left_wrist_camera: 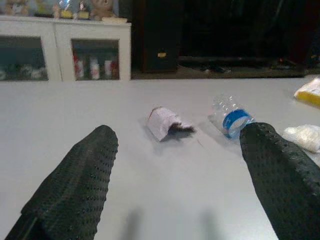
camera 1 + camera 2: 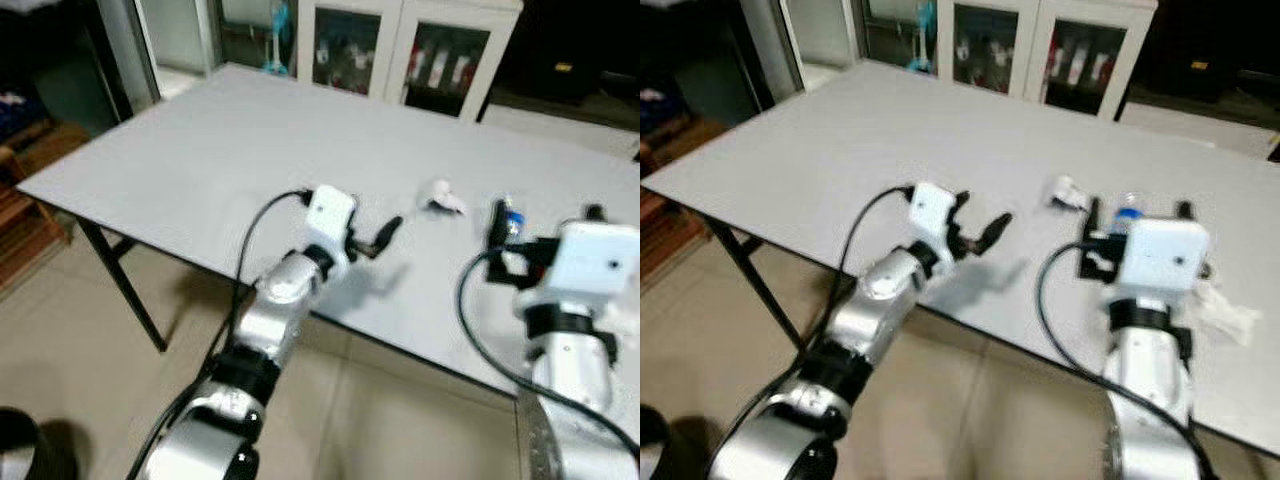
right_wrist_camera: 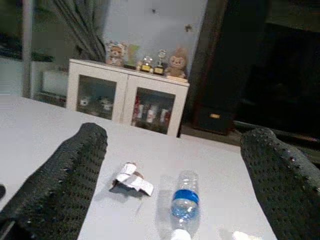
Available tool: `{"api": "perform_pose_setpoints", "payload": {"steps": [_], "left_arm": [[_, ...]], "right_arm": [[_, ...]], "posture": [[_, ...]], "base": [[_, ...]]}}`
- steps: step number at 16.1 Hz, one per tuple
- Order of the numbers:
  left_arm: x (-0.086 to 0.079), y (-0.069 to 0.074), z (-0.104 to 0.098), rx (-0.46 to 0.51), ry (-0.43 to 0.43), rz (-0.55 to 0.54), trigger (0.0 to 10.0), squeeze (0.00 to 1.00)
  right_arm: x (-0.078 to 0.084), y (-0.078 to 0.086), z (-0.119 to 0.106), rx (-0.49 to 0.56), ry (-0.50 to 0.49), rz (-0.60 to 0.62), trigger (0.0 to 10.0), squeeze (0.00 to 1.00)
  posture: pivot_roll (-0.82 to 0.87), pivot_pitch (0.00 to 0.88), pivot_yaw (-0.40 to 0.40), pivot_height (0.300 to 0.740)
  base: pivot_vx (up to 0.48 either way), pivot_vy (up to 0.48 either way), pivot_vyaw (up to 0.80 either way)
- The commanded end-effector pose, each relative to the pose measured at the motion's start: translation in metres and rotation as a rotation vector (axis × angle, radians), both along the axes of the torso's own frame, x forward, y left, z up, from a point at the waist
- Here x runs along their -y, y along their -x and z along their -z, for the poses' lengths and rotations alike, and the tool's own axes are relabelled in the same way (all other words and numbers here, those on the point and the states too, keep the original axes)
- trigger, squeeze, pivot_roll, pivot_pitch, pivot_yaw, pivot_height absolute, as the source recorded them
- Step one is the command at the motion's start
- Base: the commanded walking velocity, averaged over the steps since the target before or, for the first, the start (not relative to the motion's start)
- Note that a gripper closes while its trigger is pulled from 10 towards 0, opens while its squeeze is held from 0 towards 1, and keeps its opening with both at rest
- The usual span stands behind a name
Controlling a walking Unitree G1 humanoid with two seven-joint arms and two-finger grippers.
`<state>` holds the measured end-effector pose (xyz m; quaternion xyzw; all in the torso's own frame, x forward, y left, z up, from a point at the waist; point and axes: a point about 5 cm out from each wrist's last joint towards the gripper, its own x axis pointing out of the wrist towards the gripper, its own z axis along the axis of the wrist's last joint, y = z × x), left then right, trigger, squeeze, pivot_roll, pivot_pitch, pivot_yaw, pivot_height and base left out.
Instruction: Picking trash to rubbish bin
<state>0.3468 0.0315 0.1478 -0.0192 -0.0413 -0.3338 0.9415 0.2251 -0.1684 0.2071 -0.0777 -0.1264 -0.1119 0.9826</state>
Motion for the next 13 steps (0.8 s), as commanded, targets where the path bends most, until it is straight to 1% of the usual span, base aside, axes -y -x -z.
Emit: {"api": "perform_pose_setpoints", "payload": {"steps": [1, 3, 7, 13], "left_arm": [[0.007, 0.001, -0.004, 0.015, -0.001, 0.024, 10.0, 0.00], [0.007, 0.001, -0.004, 0.015, -0.002, 0.025, 10.0, 0.00], [0.008, 0.001, -0.004, 0.014, -0.002, 0.031, 10.0, 0.00], [0.007, 0.000, -0.003, 0.010, -0.003, 0.033, 10.0, 0.00]], "right_arm": [[0.007, 0.001, 0.000, -0.008, 0.021, 0.040, 10.0, 0.00], [0.010, 0.001, 0.001, -0.015, 0.026, 0.056, 10.0, 0.00], [0.019, 0.000, 0.001, -0.029, 0.068, 0.096, 10.0, 0.00], [0.019, -0.001, 0.003, -0.045, 0.086, 0.107, 10.0, 0.00]], "posture": [[-0.01, 0.045, -0.009, 0.740], [-0.01, 0.045, -0.009, 0.740], [-0.01, 0.043, -0.007, 0.740], [-0.01, 0.044, -0.005, 0.740]], "base": [[0.000, -0.454, 0.00], [0.000, -0.454, 0.00], [0.000, -0.454, 0.00], [0.000, -0.454, 0.00]]}}
